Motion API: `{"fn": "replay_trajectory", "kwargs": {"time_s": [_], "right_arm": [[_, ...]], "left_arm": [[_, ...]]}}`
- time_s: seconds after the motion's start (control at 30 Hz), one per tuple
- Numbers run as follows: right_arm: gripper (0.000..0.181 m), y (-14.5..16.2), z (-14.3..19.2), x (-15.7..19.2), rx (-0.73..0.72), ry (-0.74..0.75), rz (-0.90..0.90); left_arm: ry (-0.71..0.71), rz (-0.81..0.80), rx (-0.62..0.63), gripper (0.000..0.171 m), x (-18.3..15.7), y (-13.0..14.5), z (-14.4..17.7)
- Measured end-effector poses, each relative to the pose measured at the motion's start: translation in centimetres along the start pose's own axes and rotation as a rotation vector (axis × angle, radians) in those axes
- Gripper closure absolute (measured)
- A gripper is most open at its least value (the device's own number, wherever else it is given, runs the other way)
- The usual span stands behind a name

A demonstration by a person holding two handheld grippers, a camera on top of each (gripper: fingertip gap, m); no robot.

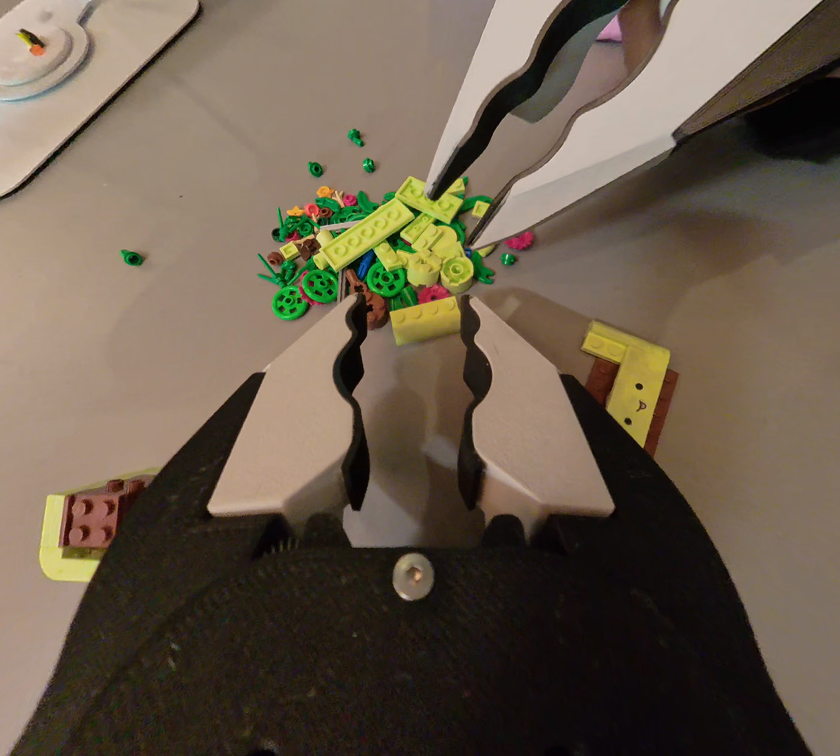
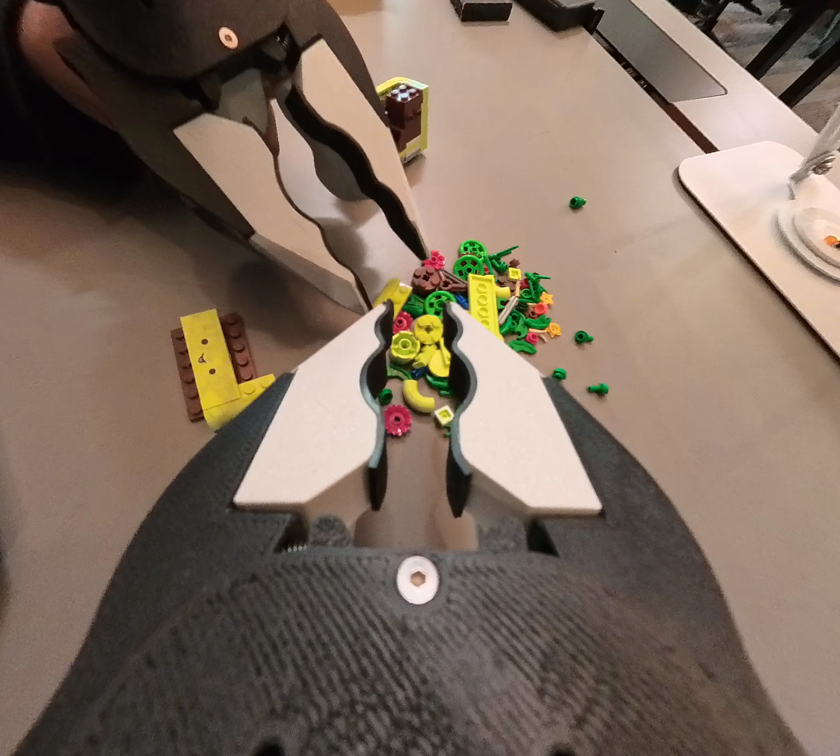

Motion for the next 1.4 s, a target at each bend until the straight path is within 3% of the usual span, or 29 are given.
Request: {"fn": "replay_trajectory", "kwargs": {"time_s": [0.13,0.3,0.47,0.57,0.67,0.83,0.9,1.03,1.2,1.3,1.4], "right_arm": [[0.161,0.0,-0.1,0.3,-0.008,-0.040,0.007],[0.158,-0.3,0.0,1.2,-0.053,-0.150,0.053],[0.149,0.6,0.0,3.4,0.004,-0.417,0.137],[0.142,1.5,-0.2,4.3,0.088,-0.503,0.163],[0.141,2.1,-0.5,4.8,0.133,-0.538,0.172],[0.133,2.4,-1.1,4.8,0.162,-0.503,0.187],[0.140,2.4,-1.3,4.5,0.169,-0.457,0.188],[0.144,2.2,-2.0,3.4,0.174,-0.342,0.138],[0.145,2.1,-2.1,3.2,0.158,-0.320,0.146],[0.149,2.1,-1.9,3.2,0.159,-0.329,0.137],[0.149,1.5,-1.3,3.9,0.115,-0.424,0.114]], "left_arm": [[0.034,-0.020,-0.051,0.135,-0.1,0.6,1.3],[0.313,-0.179,-0.122,0.145,-3.4,1.0,3.6],[0.356,-0.276,0.028,0.138,-5.6,2.5,2.6],[0.364,-0.273,0.066,0.137,-6.0,2.8,2.1],[0.355,-0.265,0.084,0.152,-5.8,3.0,2.0],[0.275,-0.230,0.107,0.152,-4.6,3.0,2.0],[0.285,-0.214,0.117,0.152,-4.4,3.2,2.2],[0.480,-0.233,0.141,0.145,-5.7,3.8,3.7],[0.643,-0.255,0.010,0.151,-7.1,3.1,6.1],[0.561,-0.220,-0.057,0.153,-5.7,2.4,6.3],[0.399,-0.203,-0.079,0.134,-4.2,2.4,5.6]]}}
Point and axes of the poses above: each gripper's, where its closed fingertips meet, z back along the fingers, y out of its underside, x = y × z across the jaws, the point moved 7 cm from there along z, back along the fingers, and after that the axes turned 12 degrees about x, right-handed, at the moved point
